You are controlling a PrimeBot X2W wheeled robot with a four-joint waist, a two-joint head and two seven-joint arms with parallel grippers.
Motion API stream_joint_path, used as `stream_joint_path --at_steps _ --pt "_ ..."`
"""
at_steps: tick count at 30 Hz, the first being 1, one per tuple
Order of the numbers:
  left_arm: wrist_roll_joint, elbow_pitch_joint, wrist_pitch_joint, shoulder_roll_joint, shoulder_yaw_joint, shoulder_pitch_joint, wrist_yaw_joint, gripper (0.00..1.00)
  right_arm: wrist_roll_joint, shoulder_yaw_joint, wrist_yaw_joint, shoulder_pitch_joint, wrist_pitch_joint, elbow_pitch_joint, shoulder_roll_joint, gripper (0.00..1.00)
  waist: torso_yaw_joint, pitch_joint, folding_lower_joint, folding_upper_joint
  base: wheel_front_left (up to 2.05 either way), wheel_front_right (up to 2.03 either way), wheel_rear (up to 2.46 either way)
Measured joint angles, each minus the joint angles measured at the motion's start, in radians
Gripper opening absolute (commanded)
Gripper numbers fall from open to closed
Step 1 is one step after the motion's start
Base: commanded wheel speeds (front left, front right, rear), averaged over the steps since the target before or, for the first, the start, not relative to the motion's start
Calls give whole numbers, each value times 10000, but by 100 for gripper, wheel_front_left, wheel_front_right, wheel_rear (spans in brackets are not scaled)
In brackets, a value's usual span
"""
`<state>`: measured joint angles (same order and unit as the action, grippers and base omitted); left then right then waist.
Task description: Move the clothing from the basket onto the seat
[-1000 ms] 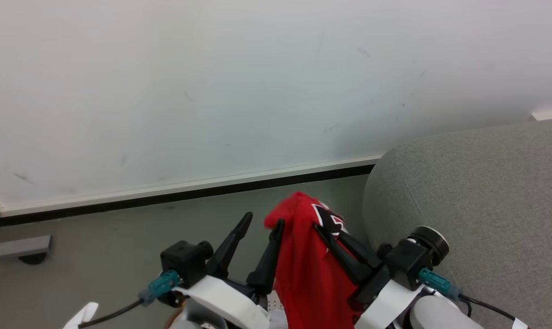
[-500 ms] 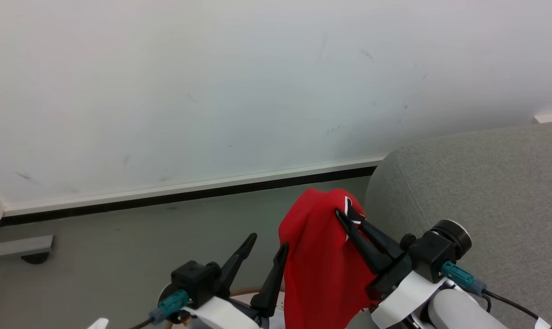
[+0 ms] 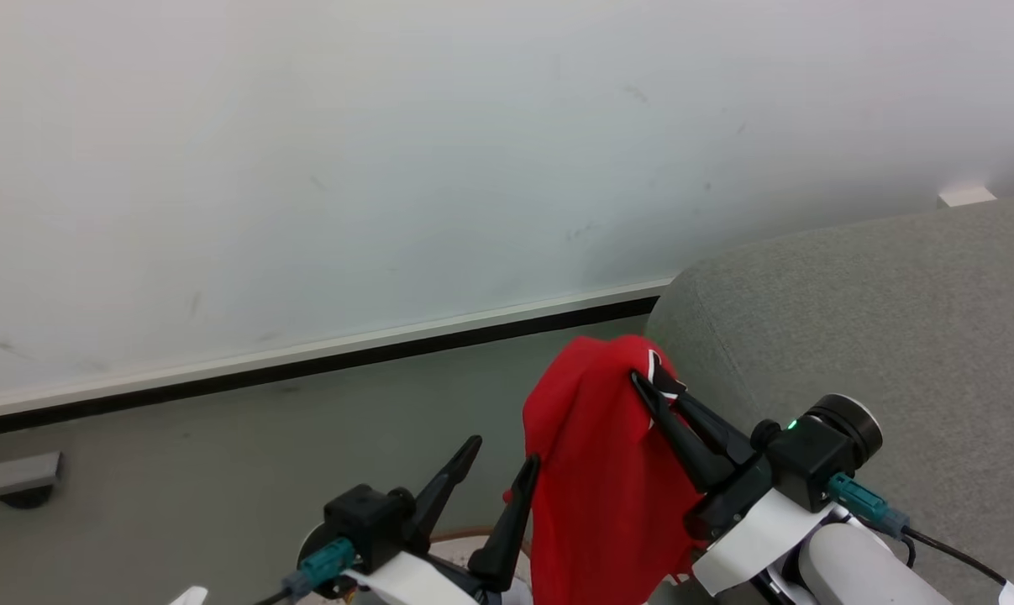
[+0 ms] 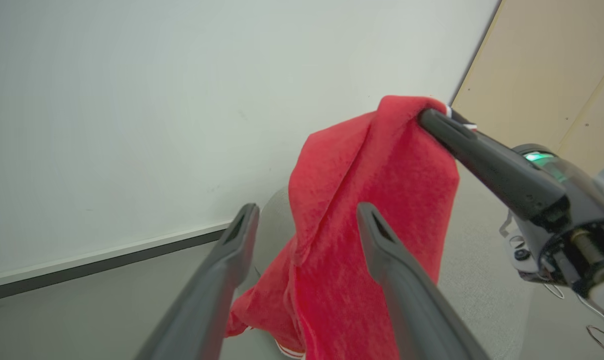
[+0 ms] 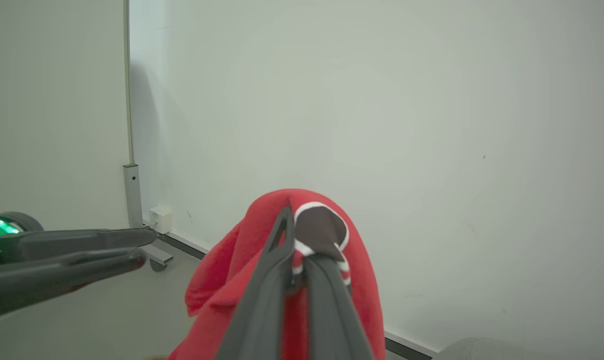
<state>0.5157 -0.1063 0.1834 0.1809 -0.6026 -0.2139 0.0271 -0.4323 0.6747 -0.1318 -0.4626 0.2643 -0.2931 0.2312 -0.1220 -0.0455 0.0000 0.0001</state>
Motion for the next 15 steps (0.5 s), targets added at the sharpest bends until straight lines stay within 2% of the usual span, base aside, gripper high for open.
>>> stream_joint_path --at_steps 15 --pt "-67 2 15 -52 -362 -28 -86 100 94 -487 0 125 0 228 508 0 -1668 128 0 0 0 0 0"
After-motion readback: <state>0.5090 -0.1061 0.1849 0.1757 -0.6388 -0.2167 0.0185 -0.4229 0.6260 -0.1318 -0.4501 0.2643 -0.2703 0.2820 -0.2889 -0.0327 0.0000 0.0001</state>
